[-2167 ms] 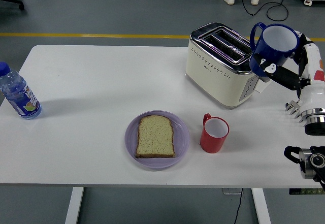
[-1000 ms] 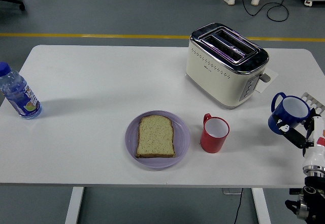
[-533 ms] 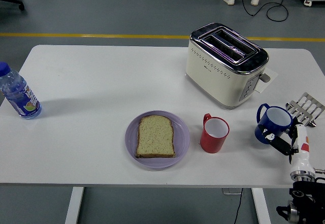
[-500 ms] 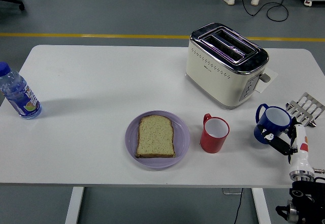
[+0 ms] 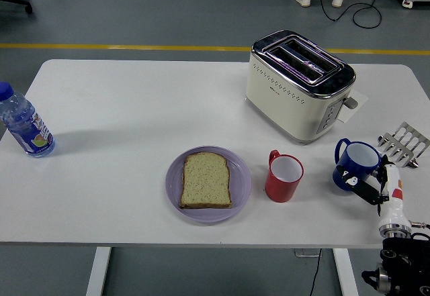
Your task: Pick up the cup,pour liquid into bread,place the cup on the desk
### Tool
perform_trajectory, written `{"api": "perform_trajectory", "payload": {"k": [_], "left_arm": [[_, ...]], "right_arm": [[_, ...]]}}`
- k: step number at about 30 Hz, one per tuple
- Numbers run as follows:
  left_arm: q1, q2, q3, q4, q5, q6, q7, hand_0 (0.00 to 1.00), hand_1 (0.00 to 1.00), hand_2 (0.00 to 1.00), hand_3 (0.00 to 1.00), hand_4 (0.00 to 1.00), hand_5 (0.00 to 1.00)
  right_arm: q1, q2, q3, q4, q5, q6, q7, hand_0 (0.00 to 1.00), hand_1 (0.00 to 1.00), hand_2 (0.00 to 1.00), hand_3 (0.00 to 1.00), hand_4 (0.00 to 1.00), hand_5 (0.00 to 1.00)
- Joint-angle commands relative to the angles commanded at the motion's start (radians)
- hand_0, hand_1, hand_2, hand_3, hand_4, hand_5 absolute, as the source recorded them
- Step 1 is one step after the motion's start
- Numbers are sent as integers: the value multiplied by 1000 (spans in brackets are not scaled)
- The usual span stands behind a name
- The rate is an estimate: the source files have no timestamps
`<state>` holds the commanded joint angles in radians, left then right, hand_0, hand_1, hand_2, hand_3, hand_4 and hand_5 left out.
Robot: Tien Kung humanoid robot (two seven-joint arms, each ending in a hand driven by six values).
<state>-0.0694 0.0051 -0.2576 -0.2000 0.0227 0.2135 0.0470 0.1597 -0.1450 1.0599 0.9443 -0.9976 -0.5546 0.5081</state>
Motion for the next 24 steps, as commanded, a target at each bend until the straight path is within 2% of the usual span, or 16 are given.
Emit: {"api": "perform_trajectory", "payload": {"k": [2, 19, 20, 24], "left_arm": [[1, 0, 1, 0, -1, 0, 0, 634, 647, 654, 506, 240, 851], [11, -3, 15, 1, -3, -1, 1, 635, 646, 654, 507, 242, 853], [11, -3, 15, 1, -3, -1, 1, 635, 646, 654, 507, 243, 853], [12, -3, 15, 1, -4, -1, 1, 635, 646, 654, 507, 243, 853]], "right_arm": [[-2, 0, 2, -1, -2, 1, -4, 621, 555, 661, 820, 734, 33], [-20, -2, 7, -11, -32, 3, -27, 632, 556, 669, 828, 748, 39], [-21, -2, 7, -11, -34, 3, -28, 651, 574, 685, 853, 799, 65], [-21, -2, 13, -13, -53, 4, -42, 651, 574, 685, 853, 799, 65]]}}
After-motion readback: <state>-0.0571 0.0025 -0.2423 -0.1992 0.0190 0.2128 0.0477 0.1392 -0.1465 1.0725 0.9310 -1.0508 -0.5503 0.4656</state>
